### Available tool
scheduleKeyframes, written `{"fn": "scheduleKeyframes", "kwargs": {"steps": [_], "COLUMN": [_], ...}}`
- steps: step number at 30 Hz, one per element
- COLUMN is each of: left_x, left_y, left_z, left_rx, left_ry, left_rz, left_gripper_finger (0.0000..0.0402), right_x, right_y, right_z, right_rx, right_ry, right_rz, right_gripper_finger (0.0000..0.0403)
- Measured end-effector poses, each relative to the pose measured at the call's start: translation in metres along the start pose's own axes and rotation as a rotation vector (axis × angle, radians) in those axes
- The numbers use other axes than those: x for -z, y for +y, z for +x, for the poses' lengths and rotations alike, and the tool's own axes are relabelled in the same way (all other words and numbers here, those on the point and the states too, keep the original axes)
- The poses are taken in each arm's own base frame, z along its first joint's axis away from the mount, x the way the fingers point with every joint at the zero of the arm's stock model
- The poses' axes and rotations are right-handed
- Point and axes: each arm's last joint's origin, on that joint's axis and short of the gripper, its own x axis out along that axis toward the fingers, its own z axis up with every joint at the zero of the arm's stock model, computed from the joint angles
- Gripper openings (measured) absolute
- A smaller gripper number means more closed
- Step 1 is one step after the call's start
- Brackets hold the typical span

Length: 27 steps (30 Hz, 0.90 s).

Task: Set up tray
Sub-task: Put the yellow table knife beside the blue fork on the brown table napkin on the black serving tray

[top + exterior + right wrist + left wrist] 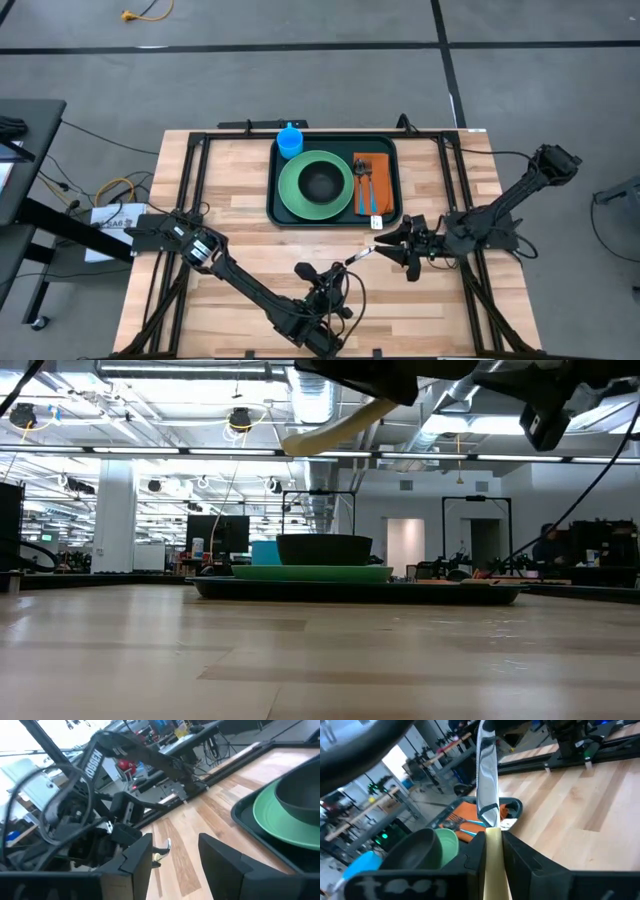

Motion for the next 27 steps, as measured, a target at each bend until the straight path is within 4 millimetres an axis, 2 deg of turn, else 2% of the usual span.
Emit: {"fn": "scheduleKeyframes", "kwargs": {"steps": [8, 27], "left_x": [-0.003, -0.004], "left_y": [-0.001, -0.001], "left_z": [0.017, 0.017], "left_rx": [0.04, 0.017], "left_ry": [0.062, 0.04], "left_rz": [-0.037, -0.058], "left_gripper_finger": [0.0036, 0.0036], "right_x": [0.004, 0.004], "right_y": [-0.001, -0.001], "right_z": [0.007, 0.007], "right_rx": [0.013, 0.012], "right_ry": [-0.014, -0.019], "right_rz": [-0.001, -0.009], "right_gripper_finger": [0.014, 0.0107]}}
